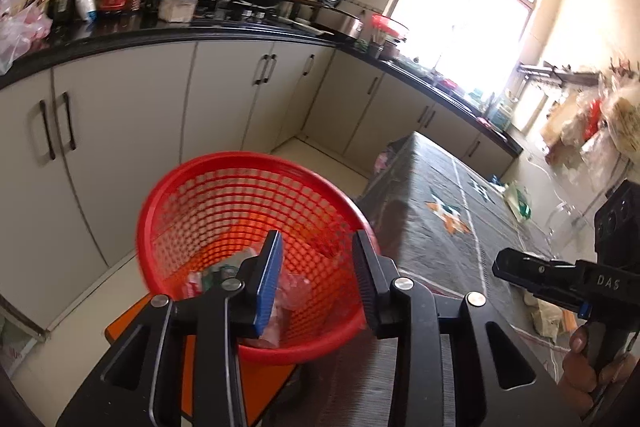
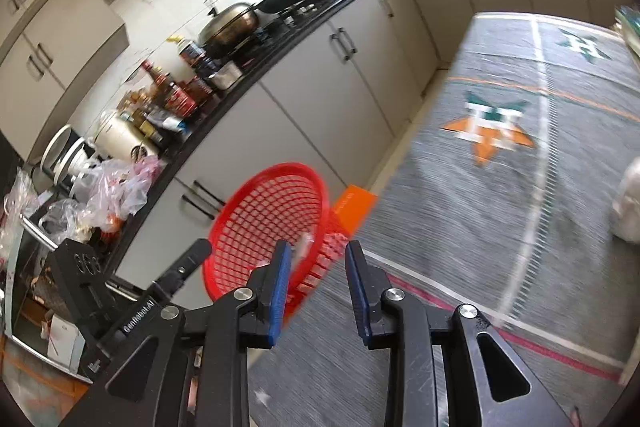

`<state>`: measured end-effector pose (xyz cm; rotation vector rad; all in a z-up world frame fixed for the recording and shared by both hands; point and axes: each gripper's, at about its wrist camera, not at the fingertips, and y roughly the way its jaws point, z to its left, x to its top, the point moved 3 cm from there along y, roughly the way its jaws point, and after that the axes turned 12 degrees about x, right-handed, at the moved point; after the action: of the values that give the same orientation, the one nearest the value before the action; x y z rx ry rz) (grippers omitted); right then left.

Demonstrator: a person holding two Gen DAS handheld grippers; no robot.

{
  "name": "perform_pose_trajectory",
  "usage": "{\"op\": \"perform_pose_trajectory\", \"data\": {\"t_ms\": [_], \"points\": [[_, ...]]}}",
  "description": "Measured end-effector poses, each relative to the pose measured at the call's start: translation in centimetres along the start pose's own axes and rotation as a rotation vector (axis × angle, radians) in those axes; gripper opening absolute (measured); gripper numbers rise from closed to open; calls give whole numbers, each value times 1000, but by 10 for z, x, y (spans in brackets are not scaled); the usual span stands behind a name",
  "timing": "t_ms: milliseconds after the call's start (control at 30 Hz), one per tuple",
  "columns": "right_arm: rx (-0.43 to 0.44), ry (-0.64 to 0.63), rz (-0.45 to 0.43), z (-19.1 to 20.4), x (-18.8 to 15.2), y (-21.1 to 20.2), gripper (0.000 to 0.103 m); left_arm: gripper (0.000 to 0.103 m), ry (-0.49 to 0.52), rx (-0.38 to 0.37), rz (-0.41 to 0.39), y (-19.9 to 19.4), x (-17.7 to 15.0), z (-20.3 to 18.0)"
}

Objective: Collect trash
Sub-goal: 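Move both open tools back toward the table items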

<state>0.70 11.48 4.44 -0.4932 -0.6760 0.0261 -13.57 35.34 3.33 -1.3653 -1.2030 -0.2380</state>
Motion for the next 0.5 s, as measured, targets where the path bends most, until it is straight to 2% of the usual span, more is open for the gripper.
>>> {"op": "perform_pose_trajectory", "data": {"t_ms": [200,500], "points": [[-32,64,-56,-34,-13,-49,32,39,87,-51,19,-1,-8,-47],[-81,166,-176,-89,-35,-141,35,42,280,-160,76,-2,-39,-148]]}}
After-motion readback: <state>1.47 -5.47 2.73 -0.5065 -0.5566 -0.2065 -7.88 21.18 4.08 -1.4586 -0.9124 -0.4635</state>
